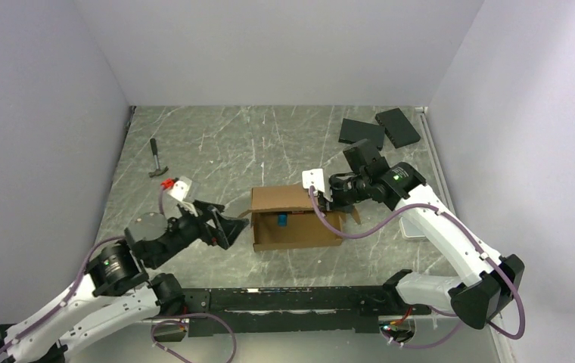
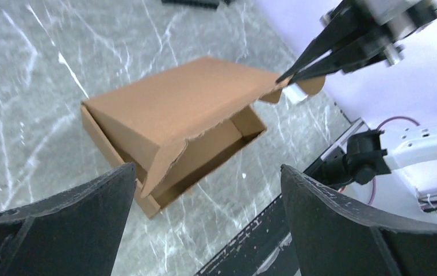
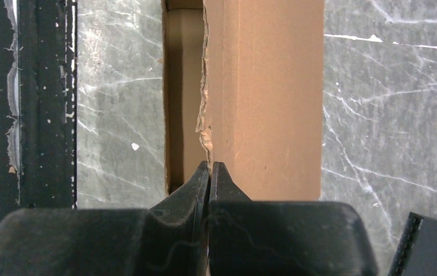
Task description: Fold the paper box
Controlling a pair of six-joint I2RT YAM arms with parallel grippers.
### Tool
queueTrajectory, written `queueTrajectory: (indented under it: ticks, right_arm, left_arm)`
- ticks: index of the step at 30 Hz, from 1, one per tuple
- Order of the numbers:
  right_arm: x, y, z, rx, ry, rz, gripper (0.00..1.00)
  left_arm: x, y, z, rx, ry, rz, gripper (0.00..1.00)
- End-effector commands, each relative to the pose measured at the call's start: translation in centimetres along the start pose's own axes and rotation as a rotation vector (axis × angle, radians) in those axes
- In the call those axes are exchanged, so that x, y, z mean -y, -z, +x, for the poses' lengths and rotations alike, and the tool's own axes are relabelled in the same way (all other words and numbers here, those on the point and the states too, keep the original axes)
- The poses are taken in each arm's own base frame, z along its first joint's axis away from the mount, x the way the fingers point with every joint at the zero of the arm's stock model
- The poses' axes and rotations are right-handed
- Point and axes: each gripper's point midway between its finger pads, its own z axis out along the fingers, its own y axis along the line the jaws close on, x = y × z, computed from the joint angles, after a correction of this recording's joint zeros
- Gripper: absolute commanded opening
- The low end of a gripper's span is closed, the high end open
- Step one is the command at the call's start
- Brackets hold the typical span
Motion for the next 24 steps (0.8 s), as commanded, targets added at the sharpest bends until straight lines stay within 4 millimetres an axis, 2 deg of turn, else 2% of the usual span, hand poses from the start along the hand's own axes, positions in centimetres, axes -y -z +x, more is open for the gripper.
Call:
queueTrajectory:
  ticks: [1,10,15,19,24]
  right_arm:
    - [-1.1,0.3,-0.7,0.053,0.018,-0.032,0.0]
    - [-2.3,0.0,-0.6,0.083,0.008,-0.099,0.0]
    - [-3.1,-0.4,-0.2,0.091,0.004,-0.133,0.0]
    - [-3.6,-0.8,0.3,0.085,0.0,-0.15,0.0]
    - [-3.9,-1.2,1.1,0.072,-0.007,-0.16,0.0]
  left_arm:
    - [-0.2,1.5,-3.1,0.079,-0.062,-0.033,0.99]
    - [-1.1,-3.0,-4.4,-0.009,-0.11,-0.215,0.99]
    - [-1.6,-5.5,-4.8,-0.015,-0.061,-0.228,0.98]
    - [-3.6,-7.7,-3.5,-0.083,0.059,-0.205,0.82]
    - [-5.1,-9.2,-0.4,-0.2,0.164,-0.168,0.64]
